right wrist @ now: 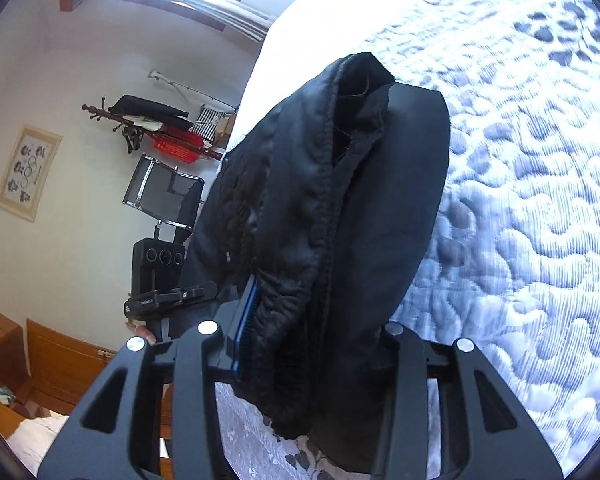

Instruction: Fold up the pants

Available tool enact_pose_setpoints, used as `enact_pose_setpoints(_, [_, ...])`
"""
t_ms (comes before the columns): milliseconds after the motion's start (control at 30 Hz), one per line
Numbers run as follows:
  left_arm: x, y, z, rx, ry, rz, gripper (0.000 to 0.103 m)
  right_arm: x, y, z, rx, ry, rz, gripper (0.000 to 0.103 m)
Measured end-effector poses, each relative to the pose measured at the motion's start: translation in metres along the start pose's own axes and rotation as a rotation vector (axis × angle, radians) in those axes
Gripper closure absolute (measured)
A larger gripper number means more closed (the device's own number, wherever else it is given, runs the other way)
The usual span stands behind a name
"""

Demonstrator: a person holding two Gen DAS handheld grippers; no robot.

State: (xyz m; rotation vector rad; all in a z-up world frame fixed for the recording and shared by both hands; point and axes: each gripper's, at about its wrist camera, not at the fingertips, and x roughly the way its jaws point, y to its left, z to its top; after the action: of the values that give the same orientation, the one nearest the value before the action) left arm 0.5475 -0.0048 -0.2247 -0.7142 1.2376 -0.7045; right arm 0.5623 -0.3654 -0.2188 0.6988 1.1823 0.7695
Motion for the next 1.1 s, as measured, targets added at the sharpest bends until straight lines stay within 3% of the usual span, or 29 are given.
enact_pose_setpoints(133, [0.006, 0.007, -0.006, 0.003, -0.002, 0.009, 0.036, -0.004, -0.020, 0.000, 0.064, 0.004, 0.023, 0.048])
enact_pose_setpoints(200, [0.008, 0.010, -0.009, 0.004, -0.009, 0.017, 0.032, -0.007, -0.032, -0.004, 0.096, -0.001, 0.036, 0.034])
enact_pose_setpoints(500, [0.000, 0.021, -0.022, -0.017, -0.042, 0.024, 0.027, -0.042, -0.053, -0.021, 0.131, -0.029, 0.049, 0.031])
enact_pose_setpoints(633, [-0.016, 0.022, -0.030, -0.005, -0.066, 0.077, 0.017, -0.063, -0.052, -0.035, 0.134, -0.055, 0.023, 0.028])
enact_pose_setpoints(767, [-0.040, 0.020, -0.043, 0.004, -0.108, 0.182, 0.007, -0.098, -0.060, -0.058, 0.163, -0.104, -0.009, 0.026])
enact_pose_setpoints(833, [-0.050, 0.014, -0.050, 0.015, -0.143, 0.232, 0.004, -0.114, -0.054, -0.072, 0.160, -0.135, -0.063, 0.025])
enact_pose_setpoints(933, [-0.065, -0.001, -0.065, 0.058, -0.186, 0.319, 0.004, -0.131, -0.025, -0.095, 0.089, -0.193, -0.180, 0.011])
enact_pose_setpoints(1100, [-0.076, -0.049, -0.095, 0.206, -0.248, 0.464, 0.004, -0.136, 0.039, -0.127, -0.023, -0.291, -0.418, 0.009])
